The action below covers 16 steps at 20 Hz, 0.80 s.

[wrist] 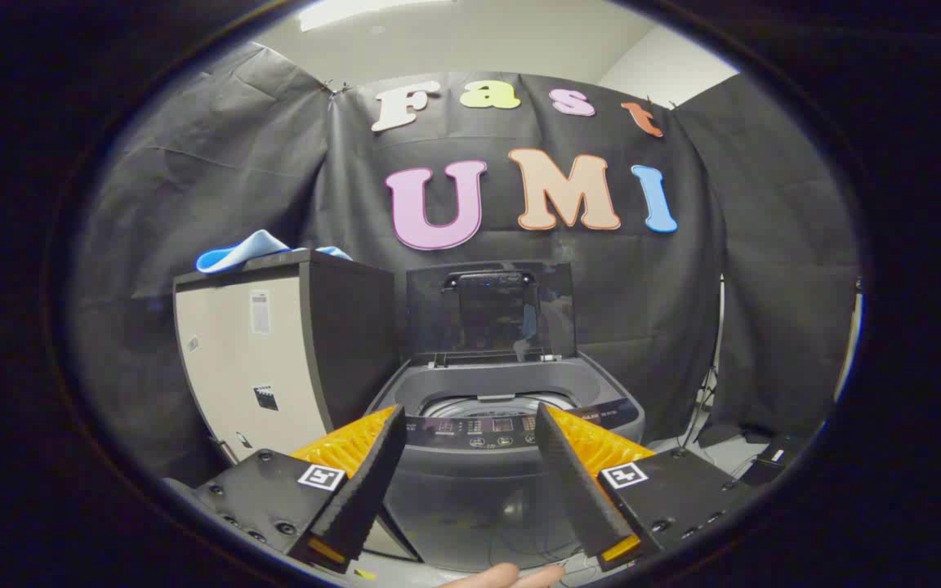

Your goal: Put the clothes into the washing machine and then close the washing machine lid.

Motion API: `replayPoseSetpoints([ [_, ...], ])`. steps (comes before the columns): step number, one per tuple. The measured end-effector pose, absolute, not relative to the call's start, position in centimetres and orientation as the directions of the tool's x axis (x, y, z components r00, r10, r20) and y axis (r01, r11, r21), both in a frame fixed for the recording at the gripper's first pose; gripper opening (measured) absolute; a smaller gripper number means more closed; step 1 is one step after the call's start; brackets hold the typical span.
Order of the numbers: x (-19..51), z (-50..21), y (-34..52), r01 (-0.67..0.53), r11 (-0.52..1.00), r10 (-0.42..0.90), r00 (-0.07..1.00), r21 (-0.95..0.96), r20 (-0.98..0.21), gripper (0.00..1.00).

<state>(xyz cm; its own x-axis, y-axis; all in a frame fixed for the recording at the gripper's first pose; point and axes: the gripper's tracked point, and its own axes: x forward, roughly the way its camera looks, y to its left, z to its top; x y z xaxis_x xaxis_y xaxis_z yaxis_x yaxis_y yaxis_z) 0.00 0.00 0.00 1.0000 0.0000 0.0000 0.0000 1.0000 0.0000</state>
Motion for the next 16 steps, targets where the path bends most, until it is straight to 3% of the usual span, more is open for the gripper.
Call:
replayPoseSetpoints([
  [10, 1.2, 0.1, 1.4, -0.001, 0.998, 0.000, 1.000, -0.055, -0.021, 0.98],
  [14, 2.1, 0.7, -0.1, 0.152, 0.988, -0.149, 0.986, 0.031, -0.072, 0.98],
  [16, 2.1, 2.2, 1.2, 0.148, 0.986, -0.144, 0.988, 0.078, -0.048, 0.97],
])
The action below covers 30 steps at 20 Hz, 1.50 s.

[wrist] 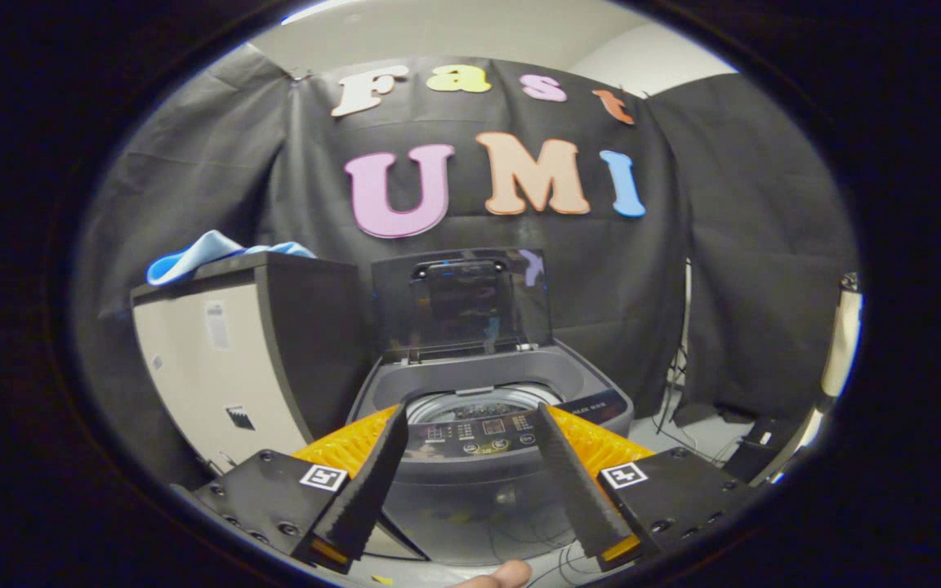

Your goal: Put the clothes into the washing machine and then close the washing machine lid.

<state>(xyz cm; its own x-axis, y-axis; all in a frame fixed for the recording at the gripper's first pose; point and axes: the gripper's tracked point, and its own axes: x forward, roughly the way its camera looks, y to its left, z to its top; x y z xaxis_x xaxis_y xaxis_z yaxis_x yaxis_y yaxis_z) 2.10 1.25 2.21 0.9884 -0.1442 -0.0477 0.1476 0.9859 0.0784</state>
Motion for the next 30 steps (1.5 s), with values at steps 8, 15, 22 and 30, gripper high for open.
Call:
replayPoseSetpoints([
  [8, 4.0, 11.6, 10.2, 0.005, 0.999, -0.007, 0.998, 0.035, 0.063, 0.98],
  [15, 8.3, 19.0, 19.3, -0.036, 0.999, 0.034, 0.997, 0.026, 0.069, 0.98],
  [22, 13.7, 25.1, 27.5, -0.039, 0.999, 0.036, 0.996, 0.038, 0.079, 0.98],
  [30, 23.0, 20.2, 34.6, -0.002, 0.999, 0.010, 0.987, 0.048, -0.158, 0.99],
])
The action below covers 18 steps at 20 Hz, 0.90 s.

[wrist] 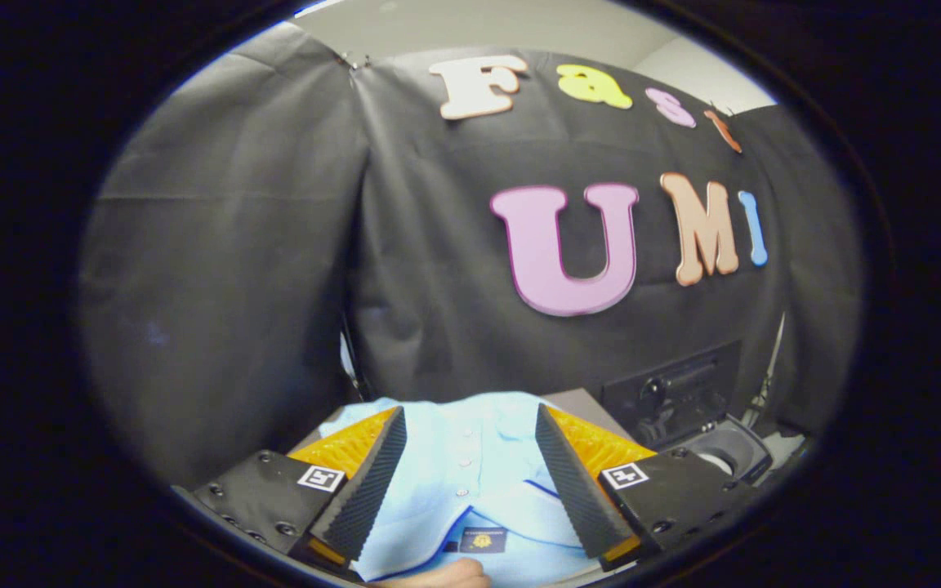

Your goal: Put the clothes into the washing machine and then close the washing machine lid.

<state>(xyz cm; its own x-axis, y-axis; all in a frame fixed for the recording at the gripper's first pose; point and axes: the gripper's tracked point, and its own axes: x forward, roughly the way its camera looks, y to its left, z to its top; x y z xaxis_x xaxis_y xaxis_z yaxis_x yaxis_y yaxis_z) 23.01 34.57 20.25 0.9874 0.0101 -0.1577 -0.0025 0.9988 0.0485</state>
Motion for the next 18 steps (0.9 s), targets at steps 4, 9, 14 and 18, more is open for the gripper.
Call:
replayPoseSetpoints([
  [4, 25.2, 13.0, 36.2, -0.085, 0.994, 0.047, 0.894, -0.066, -0.446, 0.99],
  [9, 25.7, 12.8, 36.5, -0.043, 0.995, 0.079, 0.900, 0.093, -0.429, 0.95],
  [14, 26.0, 12.7, 35.8, 0.014, 1.000, -0.007, 0.901, 0.012, -0.433, 0.90],
  [18, 25.7, 12.4, 35.7, 0.011, 0.999, -0.029, 0.885, -0.043, -0.466, 0.89],
])
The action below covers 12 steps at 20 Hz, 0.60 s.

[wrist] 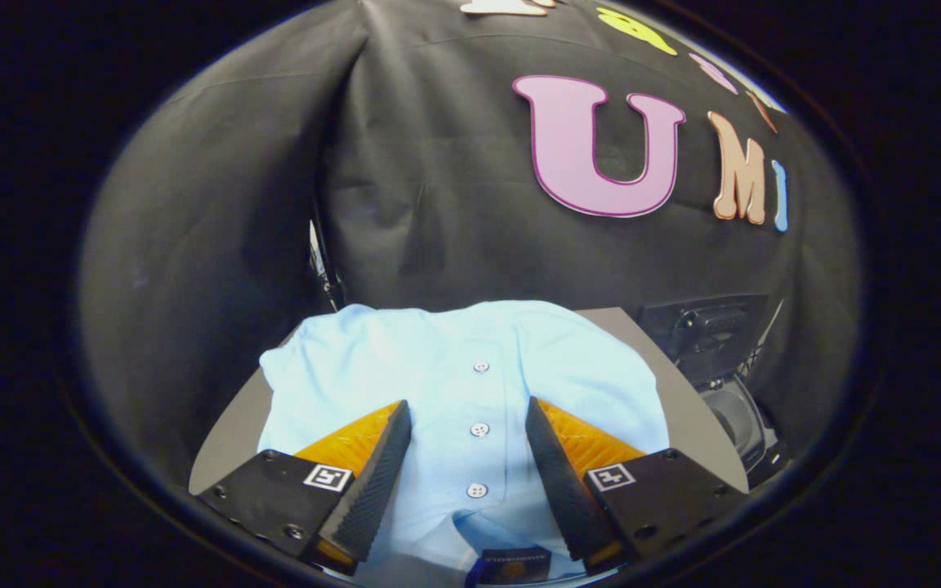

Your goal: Put the clothes into the washing machine and then close the washing machine lid.

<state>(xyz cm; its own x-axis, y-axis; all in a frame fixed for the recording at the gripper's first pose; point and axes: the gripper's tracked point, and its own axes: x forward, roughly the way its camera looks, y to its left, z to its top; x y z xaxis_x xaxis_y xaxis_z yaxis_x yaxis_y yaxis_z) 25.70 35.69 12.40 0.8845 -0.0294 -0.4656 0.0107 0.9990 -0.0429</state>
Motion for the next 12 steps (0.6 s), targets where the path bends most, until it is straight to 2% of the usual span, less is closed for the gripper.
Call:
replayPoseSetpoints([
  [2, 25.4, 12.6, 35.7, 0.002, 0.999, -0.025, 0.876, -0.048, -0.482, 0.77],
  [4, 25.2, 12.6, 35.6, -0.003, 0.999, -0.021, 0.866, -0.047, -0.499, 0.77],
  [6, 25.0, 12.7, 35.5, -0.025, 0.997, -0.013, 0.859, -0.067, -0.512, 0.25],
  [8, 25.2, 12.7, 35.2, -0.053, 0.993, -0.006, 0.863, -0.102, -0.506, 0.25],
  [9, 24.3, 13.6, 34.1, -0.044, 0.988, -0.040, 0.860, -0.151, -0.509, 0.01],
  [12, 23.2, 14.9, 31.1, 0.004, 0.988, -0.076, 0.877, -0.152, -0.474, 0.01],
])
